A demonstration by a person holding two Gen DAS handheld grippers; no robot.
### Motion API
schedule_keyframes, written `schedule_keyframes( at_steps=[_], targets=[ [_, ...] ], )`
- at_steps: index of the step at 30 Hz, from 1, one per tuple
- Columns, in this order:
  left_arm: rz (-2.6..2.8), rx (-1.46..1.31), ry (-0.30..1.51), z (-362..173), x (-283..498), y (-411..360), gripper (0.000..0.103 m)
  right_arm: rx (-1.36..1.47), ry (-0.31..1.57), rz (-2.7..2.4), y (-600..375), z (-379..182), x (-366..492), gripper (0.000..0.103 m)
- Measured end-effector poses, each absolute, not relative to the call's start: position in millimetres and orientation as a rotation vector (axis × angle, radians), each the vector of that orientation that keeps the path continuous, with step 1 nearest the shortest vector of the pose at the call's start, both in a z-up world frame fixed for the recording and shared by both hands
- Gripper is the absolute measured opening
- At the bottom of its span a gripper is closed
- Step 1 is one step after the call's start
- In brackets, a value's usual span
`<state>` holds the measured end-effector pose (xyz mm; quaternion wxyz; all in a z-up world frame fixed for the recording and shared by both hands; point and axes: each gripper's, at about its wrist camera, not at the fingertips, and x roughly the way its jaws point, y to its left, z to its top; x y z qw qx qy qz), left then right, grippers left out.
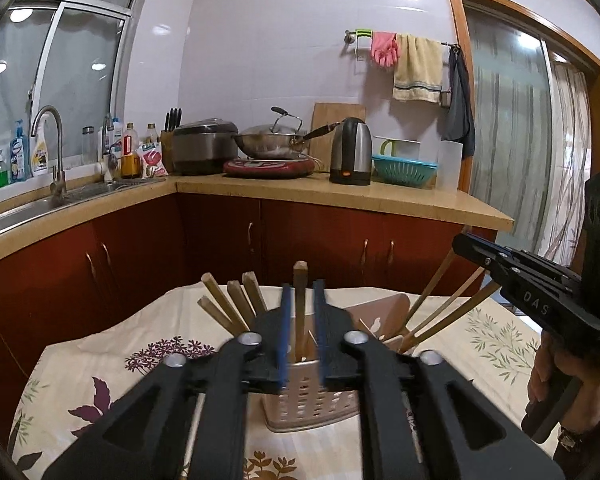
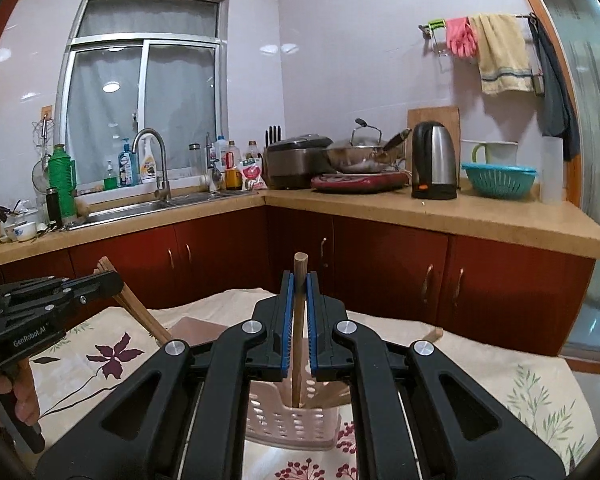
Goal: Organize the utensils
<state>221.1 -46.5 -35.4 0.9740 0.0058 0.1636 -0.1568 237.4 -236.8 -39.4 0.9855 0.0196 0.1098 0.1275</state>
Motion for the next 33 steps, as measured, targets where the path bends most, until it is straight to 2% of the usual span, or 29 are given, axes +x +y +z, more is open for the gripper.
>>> schedule_keyframes(
  at_steps=[1,2,3,4,5,14,20,23,33],
  targets=[
    [-0.314,0.007,0.326,-35,220,-46,0.034,0.039,0.219,0.253,-237,-39,236,0.017],
    [-0.313,0.0,0.322,-34,219,-45,0.044,0.043,0.215,0.251,-236,-39,234,0.025],
    [-0.307,-0.004,0.317,-34,218,-44,0.048,0.048,0.211,0.249,-236,-39,232,0.031],
    [-0.299,-0.005,0.313,-33,216,-44,0.056,0.049,0.21,0.25,-236,-39,231,0.032],
    [-0.292,-0.004,0.309,-32,215,-44,0.06,0.047,0.213,0.25,-236,-38,230,0.032],
    [-0.269,0.013,0.283,-25,201,-48,0.073,0.043,0.205,0.213,-236,-33,213,0.047],
    [-0.221,0.018,0.272,-23,182,-47,0.076,0.056,0.222,0.178,-238,-34,193,0.049],
    [-0.199,0.022,0.28,-24,172,-47,0.076,0.05,0.227,0.162,-237,-36,179,0.055],
    [-0.147,0.021,0.285,-23,117,-40,0.081,0.021,0.237,0.124,-231,-35,121,0.059]
  ],
)
